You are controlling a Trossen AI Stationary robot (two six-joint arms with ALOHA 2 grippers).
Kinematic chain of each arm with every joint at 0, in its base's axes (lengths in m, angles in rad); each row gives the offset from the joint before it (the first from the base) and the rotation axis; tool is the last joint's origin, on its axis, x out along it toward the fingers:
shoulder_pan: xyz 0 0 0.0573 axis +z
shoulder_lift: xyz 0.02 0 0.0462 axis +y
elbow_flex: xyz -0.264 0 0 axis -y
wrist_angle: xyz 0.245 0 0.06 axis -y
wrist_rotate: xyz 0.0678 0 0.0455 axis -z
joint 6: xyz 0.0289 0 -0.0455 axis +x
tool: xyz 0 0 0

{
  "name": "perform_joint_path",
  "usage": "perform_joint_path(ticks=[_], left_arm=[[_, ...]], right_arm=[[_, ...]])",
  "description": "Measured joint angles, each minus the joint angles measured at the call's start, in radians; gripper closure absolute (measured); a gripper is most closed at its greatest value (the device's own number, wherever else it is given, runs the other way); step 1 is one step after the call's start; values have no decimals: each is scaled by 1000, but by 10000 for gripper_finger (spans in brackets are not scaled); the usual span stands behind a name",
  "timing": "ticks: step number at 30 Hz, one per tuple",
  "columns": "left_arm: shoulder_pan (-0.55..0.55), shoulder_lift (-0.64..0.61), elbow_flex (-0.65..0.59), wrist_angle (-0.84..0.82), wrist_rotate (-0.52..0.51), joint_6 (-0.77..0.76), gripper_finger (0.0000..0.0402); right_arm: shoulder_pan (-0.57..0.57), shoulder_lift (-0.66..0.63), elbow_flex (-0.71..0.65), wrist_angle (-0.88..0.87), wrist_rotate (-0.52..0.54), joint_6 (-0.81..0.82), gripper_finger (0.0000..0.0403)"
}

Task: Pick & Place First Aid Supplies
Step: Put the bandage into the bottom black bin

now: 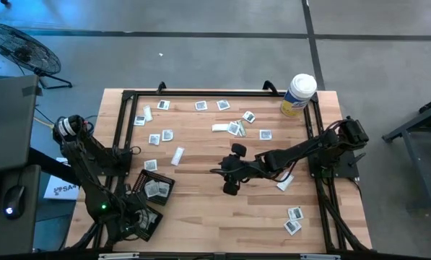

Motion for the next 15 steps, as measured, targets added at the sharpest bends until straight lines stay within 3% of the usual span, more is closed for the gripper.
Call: perform_joint_path(ticks=[4,7,11,15], left_arm=[[31,-4,94,-96,-47,42,227],[42,-5,144,-112,-144,101,227],[63,-5,174,-94,-400,230,227],[95,-5,174,-59,-692,364,227]], right_arm=[[-35,0,0,-43,128,80,250],[-99,3,0,-134,153,138,255],[-212,27,0,-243,145,254,265],[-318,75,0,-309,51,148,272]])
